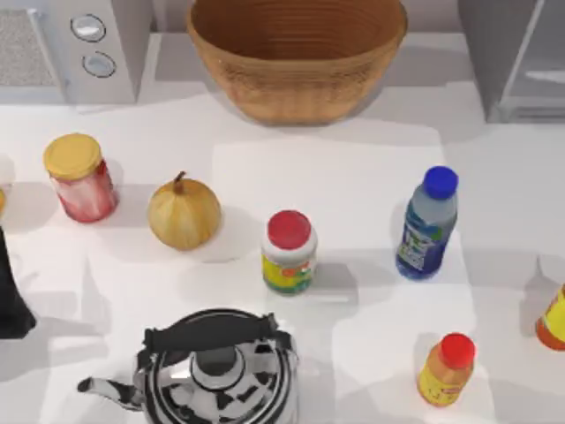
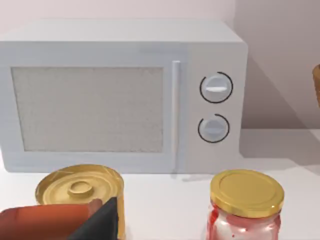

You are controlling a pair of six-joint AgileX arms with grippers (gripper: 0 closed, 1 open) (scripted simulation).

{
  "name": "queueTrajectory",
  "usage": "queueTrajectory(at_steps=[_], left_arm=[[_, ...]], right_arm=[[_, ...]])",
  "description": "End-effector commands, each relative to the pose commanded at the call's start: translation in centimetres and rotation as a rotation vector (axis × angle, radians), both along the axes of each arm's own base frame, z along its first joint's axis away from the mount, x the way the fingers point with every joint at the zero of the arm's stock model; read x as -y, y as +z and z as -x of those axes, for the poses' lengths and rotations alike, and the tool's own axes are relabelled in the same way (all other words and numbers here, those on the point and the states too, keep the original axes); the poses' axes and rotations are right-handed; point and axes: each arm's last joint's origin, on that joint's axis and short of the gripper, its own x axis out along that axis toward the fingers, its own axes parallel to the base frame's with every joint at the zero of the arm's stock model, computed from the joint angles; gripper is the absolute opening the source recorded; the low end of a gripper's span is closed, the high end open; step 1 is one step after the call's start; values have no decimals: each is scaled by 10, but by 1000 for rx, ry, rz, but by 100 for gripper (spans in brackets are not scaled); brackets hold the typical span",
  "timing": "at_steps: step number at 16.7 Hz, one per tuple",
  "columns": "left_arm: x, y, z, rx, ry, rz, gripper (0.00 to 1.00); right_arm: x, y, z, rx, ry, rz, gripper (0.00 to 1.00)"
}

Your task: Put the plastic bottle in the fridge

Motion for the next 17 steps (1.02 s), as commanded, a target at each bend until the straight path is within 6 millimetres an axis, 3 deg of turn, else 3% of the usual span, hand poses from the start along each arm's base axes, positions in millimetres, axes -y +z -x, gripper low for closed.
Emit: queueTrajectory(at_steps=[8, 17], left_arm=[[0, 0, 0, 0, 0, 0, 100], [0, 0, 0, 0, 0, 0, 100]], right_arm=[[-7, 2, -13, -62, 128, 44, 100], [-26, -4, -74, -198, 424, 122, 100]])
